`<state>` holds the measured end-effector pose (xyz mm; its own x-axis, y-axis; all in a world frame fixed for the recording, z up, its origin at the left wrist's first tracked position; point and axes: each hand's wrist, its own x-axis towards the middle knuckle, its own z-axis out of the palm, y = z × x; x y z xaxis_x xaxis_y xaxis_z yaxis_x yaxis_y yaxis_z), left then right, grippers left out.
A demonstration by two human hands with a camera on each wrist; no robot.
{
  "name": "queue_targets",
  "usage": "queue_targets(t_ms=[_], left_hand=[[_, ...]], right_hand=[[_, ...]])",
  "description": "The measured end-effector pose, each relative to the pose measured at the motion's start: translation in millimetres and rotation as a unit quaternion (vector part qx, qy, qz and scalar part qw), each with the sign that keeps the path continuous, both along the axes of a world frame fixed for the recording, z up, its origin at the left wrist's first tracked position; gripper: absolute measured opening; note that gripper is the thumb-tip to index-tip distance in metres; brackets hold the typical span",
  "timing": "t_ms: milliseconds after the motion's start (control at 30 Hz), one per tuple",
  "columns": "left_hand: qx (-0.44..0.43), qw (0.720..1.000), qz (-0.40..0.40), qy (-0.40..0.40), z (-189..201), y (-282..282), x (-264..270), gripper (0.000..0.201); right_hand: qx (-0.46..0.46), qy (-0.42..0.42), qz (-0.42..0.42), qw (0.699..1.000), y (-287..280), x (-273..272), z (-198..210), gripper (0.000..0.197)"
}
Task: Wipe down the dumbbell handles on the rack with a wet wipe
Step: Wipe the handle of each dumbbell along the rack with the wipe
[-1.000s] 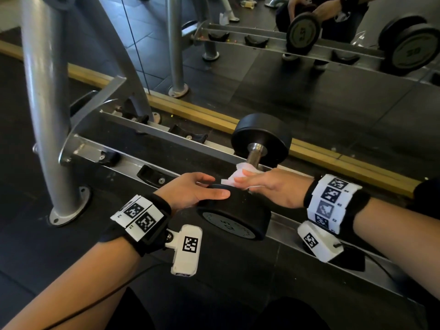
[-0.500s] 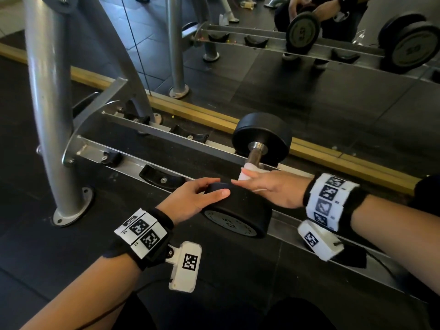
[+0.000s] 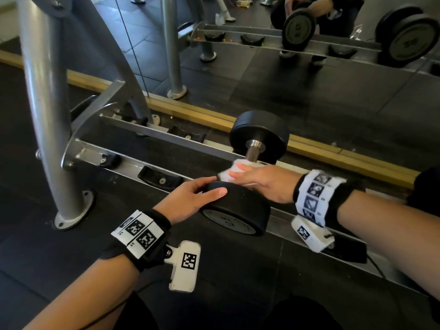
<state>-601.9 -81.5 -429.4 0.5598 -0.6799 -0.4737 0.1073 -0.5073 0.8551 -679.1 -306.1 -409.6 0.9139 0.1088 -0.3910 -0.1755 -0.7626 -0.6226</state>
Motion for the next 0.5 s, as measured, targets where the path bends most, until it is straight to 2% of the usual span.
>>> queue_targets(t_ms=[67,133,200,267,333,400,433,467,500], left_hand=[[0.005,1.000,-0.006,-0.007,-0.5,0.4,0.4,0.086],[0.009,1.000,-0.007,-0.017,0.2,0.3,0.1,0.093],[0.009,1.000,-0.010,-0.021,1.6,0.1,-0.6,0.100],[0.007,1.000,-0.012,-0.021,2.7,-0.3,-1.2,0.102],[0.008,1.000,-0.010,-0.018,3.2,-0.3,-0.4,0.103],[0.009,1.000,-0.011,-0.017,4.1,-0.8,0.4,0.102],[0.007,1.000,-0.010,-0.014,4.2,-1.0,0.6,0.101],[0.003,1.000,-0.007,-0.010,4.0,-0.9,0.7,0.098],[0.003,1.000,-0.006,-0.010,3.9,-1.0,0.5,0.097]], right_hand=[[0.007,0.050,-0.023,0.998,-1.8,-9.8,-0.2,0.041],[0.015,0.044,-0.027,0.999,-7.5,-18.7,5.0,0.057],[-0.033,0.037,-0.016,0.999,-13.2,-22.5,8.9,0.040],[-0.097,-0.008,-0.021,0.995,-24.9,-26.7,14.7,0.040],[-0.018,-0.025,-0.102,0.994,-25.6,-17.1,22.6,0.037],[0.164,0.001,-0.179,0.970,-16.5,-4.5,23.0,0.041],[0.181,0.005,-0.196,0.964,-7.2,-4.1,22.5,0.045],[0.135,0.018,-0.157,0.978,-2.7,-6.5,20.2,0.045],[0.128,0.018,-0.154,0.980,0.5,-9.9,10.5,0.050]])
